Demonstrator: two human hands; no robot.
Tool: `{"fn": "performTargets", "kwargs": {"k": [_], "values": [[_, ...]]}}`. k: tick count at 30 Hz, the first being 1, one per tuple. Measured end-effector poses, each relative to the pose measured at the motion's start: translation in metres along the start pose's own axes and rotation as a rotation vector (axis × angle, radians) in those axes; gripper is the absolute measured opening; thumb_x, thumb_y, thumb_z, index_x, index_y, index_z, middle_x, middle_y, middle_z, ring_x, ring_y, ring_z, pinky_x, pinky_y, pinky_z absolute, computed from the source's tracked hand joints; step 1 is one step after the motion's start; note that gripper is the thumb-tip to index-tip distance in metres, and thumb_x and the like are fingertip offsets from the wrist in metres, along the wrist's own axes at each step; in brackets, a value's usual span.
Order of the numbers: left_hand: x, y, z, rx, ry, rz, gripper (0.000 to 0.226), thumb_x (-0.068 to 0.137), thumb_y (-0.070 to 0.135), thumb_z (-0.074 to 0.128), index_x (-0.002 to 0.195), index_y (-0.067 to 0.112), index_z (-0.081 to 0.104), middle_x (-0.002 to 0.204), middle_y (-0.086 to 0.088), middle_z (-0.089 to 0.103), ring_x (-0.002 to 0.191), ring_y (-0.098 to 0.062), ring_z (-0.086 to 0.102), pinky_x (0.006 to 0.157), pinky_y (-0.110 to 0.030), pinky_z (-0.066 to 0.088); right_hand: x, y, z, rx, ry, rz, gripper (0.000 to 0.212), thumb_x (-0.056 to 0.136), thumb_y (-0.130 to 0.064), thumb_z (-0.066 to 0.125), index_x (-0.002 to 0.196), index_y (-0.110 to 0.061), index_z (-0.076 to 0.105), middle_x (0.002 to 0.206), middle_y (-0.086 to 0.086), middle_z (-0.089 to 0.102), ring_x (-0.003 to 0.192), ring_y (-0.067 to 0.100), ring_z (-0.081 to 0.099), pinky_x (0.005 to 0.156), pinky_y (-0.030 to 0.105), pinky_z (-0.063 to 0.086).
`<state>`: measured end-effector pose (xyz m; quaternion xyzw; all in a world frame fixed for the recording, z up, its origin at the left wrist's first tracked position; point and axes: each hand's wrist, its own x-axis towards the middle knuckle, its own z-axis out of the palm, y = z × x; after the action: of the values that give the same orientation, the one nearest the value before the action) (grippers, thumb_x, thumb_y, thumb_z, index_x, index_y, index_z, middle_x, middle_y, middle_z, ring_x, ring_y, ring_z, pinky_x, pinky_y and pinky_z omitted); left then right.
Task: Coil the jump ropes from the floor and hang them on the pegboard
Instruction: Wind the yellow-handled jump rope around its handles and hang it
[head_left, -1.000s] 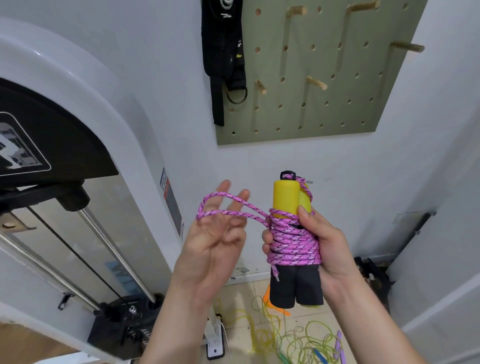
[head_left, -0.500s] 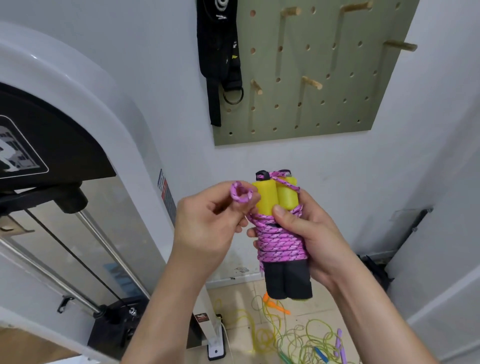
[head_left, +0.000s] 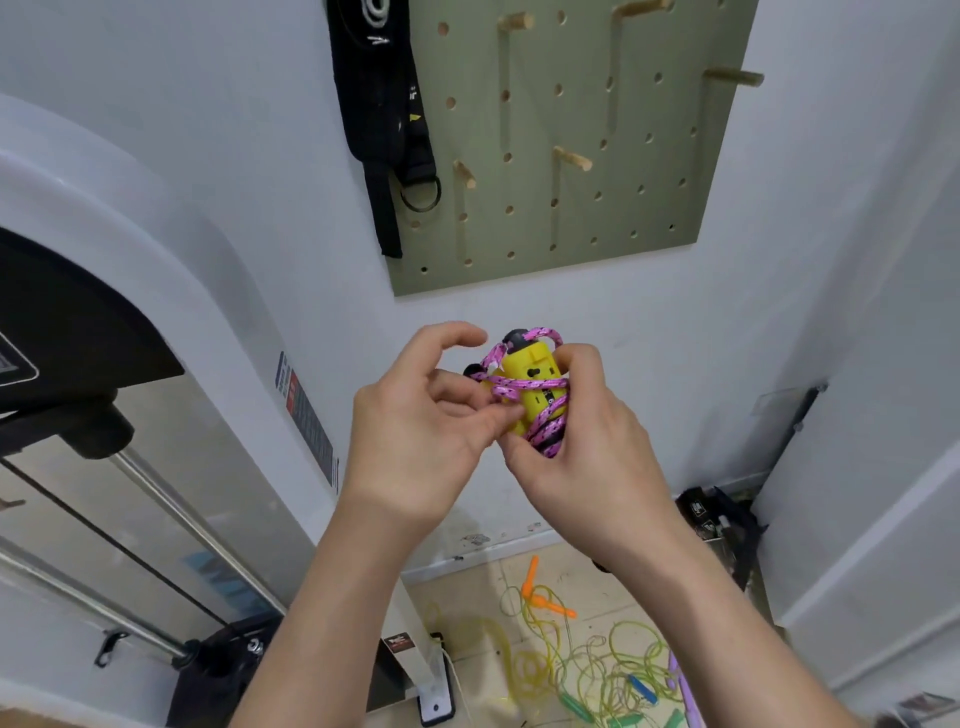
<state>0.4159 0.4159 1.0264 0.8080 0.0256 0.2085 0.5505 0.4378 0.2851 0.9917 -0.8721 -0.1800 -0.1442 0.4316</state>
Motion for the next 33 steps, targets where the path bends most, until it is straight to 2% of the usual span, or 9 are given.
{"fn": "performTargets", "kwargs": {"k": [4,8,12,15,17,20,27,29,33], "values": [[0.003,0.001,-0.003,0.034,-0.042,-0.030,0.032,0.070,-0.001,0.078,0.086,0.026,0.070,0.063,0.004,0.070,0.058,-0.011,0.066,0.066,-0.026,0.056,-0.001,-0.001,-0.002,0.019,-0.041,0.003,0.038,0.082,-0.039,0.062,0.105,-0.034,0.032,0.087,-0.011,0.059,0.075,0.013,0.057,0.062,0.034,0.047],[0.002,-0.003,-0.002,0.217,0.050,0.054,0.031,0.069,0.001,0.073,0.076,0.026,0.057,0.065,0.006,0.064,0.057,-0.006,0.056,0.055,-0.019,0.047,0.000,0.000,-0.003,0.041,-0.088,-0.020,0.036,0.083,-0.046,0.061,0.104,-0.036,0.034,0.085,-0.014,0.060,0.074,0.006,0.057,0.061,0.026,0.046],[0.008,-0.004,-0.012,0.332,0.018,0.092,0.030,0.063,0.016,0.085,0.069,0.028,0.058,0.076,0.011,0.050,0.067,0.002,0.044,0.059,-0.009,0.034,0.004,0.006,-0.006,0.170,-0.196,-0.046,0.039,0.083,-0.044,0.064,0.111,-0.035,0.038,0.091,-0.012,0.069,0.083,0.006,0.065,0.070,0.037,0.053],[0.012,0.000,-0.021,0.181,-0.084,0.052,0.028,0.060,0.013,0.088,0.069,0.022,0.063,0.068,0.002,0.054,0.062,-0.015,0.044,0.058,-0.029,0.042,0.006,0.005,-0.013,0.296,-0.290,-0.039,0.039,0.085,-0.038,0.070,0.112,-0.032,0.043,0.091,-0.014,0.071,0.083,0.002,0.067,0.071,0.028,0.055],[0.012,0.004,-0.023,0.137,-0.105,0.066,0.028,0.060,0.011,0.088,0.070,0.022,0.064,0.062,0.007,0.055,0.066,-0.030,0.042,0.055,-0.031,0.041,0.009,0.006,-0.017,0.362,-0.326,-0.029,0.037,0.085,-0.037,0.070,0.113,-0.029,0.045,0.093,-0.016,0.071,0.085,0.001,0.067,0.075,0.026,0.054],[0.014,0.007,-0.026,0.152,-0.134,0.100,0.028,0.060,0.010,0.087,0.071,0.024,0.065,0.071,0.013,0.064,0.068,-0.035,0.044,0.056,-0.035,0.044,0.013,0.008,-0.020,0.380,-0.375,-0.028,0.031,0.088,-0.042,0.064,0.111,-0.030,0.048,0.096,-0.009,0.070,0.089,0.010,0.066,0.082,0.043,0.054],[0.017,0.008,-0.031,-0.063,-0.179,0.019,0.027,0.064,-0.008,0.080,0.066,0.017,0.070,0.053,0.010,0.053,0.055,-0.017,0.038,0.054,-0.026,0.038,0.014,0.007,-0.015,0.614,-0.410,0.003,0.035,0.082,-0.050,0.058,0.108,-0.027,0.057,0.093,-0.003,0.069,0.089,0.014,0.063,0.085,0.042,0.049],[0.018,0.005,-0.031,-0.120,-0.166,0.006,0.028,0.062,-0.012,0.077,0.066,0.015,0.071,0.056,0.003,0.056,0.058,-0.020,0.043,0.058,-0.031,0.041,0.015,0.005,-0.012,0.625,-0.387,0.006,0.032,0.084,-0.048,0.058,0.108,-0.027,0.058,0.091,-0.003,0.070,0.087,0.015,0.066,0.081,0.041,0.051],[0.015,0.004,-0.019,-0.112,-0.050,0.000,0.029,0.061,-0.011,0.064,0.063,0.018,0.069,0.052,0.000,0.053,0.053,-0.018,0.046,0.053,-0.032,0.044,0.013,-0.002,-0.003,0.579,-0.296,0.007,0.029,0.081,-0.048,0.064,0.104,-0.030,0.057,0.088,0.001,0.072,0.081,0.026,0.069,0.076,0.054,0.055]]}}
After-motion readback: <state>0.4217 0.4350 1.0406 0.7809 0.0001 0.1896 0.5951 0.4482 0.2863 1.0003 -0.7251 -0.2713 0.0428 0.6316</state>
